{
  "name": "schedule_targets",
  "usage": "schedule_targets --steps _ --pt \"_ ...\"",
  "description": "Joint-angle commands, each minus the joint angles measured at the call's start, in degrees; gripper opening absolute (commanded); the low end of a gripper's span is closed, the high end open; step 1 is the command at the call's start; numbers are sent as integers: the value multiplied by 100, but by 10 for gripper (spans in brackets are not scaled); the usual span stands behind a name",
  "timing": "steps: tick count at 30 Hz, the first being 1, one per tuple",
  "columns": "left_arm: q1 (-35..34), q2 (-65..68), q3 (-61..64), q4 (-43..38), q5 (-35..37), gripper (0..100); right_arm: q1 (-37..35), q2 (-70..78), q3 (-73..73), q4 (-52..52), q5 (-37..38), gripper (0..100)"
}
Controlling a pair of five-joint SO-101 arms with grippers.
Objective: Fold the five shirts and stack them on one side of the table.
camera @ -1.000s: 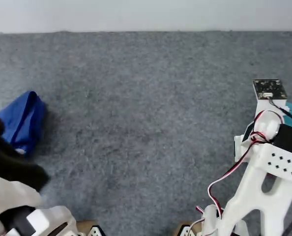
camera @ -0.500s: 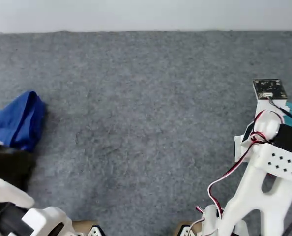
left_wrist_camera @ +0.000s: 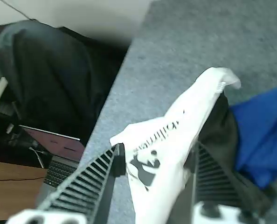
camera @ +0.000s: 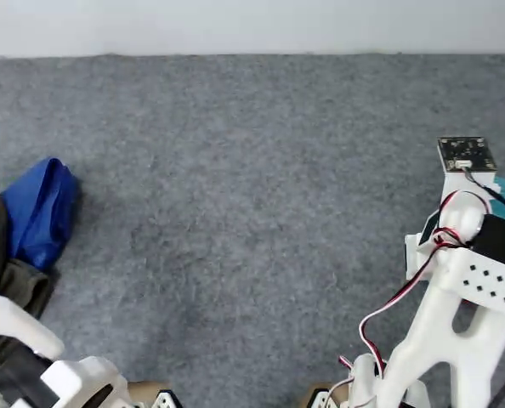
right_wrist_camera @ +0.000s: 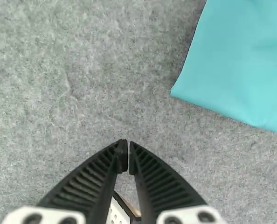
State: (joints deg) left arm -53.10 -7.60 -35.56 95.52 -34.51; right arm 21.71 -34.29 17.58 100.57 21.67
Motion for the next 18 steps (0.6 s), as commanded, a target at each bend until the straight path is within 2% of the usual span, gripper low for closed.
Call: schedule_targets --steps 1,5,12,18 --pt "369 -105 22 510 -123 232 -57 -101 -26 215 -9 29" --pt "782 -105 365 501 -123 234 -57 -101 -18 215 -9 29" --pt "1793 237 1965 369 -123 237 -57 -92 -18 215 -9 29" --pt "1890 1503 2281 -220 53 269 -57 -110 413 215 -9 29"
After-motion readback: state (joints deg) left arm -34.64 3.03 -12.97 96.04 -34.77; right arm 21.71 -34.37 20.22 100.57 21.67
